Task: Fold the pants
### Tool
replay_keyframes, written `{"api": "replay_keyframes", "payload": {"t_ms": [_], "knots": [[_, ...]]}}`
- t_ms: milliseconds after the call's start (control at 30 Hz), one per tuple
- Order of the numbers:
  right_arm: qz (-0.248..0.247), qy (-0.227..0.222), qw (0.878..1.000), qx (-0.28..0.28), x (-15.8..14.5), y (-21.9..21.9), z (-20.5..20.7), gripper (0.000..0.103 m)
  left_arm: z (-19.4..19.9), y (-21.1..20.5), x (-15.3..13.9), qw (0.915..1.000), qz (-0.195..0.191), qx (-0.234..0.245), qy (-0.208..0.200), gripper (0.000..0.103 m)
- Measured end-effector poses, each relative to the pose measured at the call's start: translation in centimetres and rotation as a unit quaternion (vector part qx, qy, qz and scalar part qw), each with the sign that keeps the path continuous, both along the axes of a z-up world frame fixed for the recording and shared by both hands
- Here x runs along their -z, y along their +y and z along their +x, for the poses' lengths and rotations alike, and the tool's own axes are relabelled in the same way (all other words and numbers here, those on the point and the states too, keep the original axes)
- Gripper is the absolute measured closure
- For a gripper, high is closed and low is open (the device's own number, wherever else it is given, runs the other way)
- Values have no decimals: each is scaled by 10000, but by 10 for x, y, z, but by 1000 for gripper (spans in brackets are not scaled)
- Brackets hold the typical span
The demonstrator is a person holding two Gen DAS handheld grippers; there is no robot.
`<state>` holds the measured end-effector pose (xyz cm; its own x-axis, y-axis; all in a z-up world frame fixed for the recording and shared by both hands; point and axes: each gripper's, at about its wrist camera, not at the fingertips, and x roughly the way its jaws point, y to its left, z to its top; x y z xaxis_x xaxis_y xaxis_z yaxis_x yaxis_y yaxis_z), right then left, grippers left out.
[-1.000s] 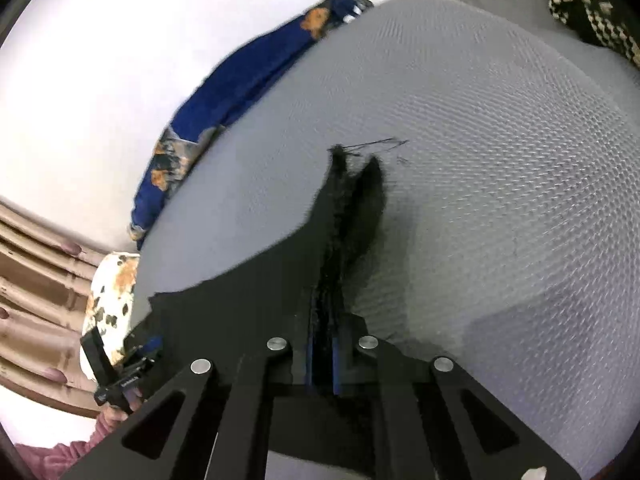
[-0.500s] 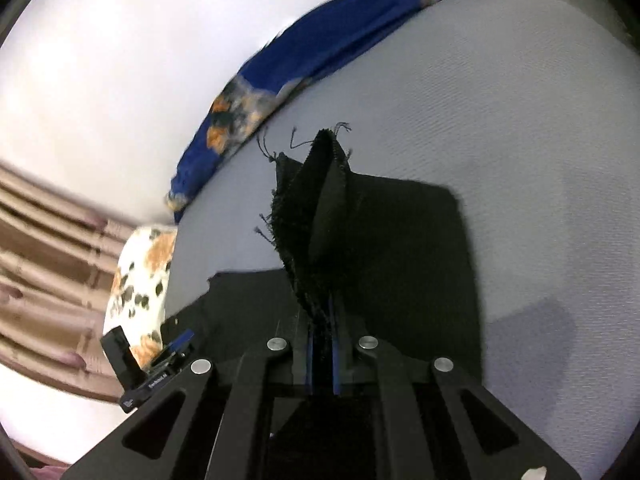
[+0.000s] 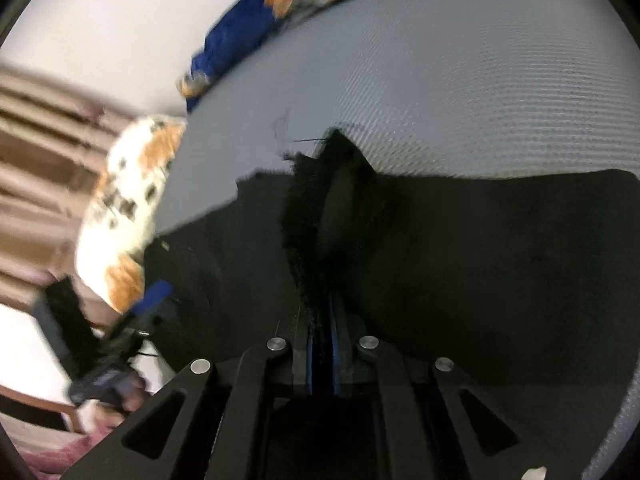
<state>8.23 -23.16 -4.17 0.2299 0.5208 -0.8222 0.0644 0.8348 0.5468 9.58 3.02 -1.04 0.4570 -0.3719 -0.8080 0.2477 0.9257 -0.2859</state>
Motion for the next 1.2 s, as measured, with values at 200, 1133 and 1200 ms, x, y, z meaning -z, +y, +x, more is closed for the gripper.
{"api": "replay_keyframes", "payload": {"t_ms": [200, 1133, 1200], "knots": [[93, -120, 9998, -112, -17, 13, 0, 61, 0, 2, 2, 9991, -375, 119, 181, 31], [188, -662, 9837, 1663, -45, -79, -85, 50, 12, -82, 64, 9335, -2137, 996, 2701, 50], [271, -676, 9820, 1741, -45, -82, -86, 50, 11, -87, 71, 9208, -2417, 918, 2921, 50]]}}
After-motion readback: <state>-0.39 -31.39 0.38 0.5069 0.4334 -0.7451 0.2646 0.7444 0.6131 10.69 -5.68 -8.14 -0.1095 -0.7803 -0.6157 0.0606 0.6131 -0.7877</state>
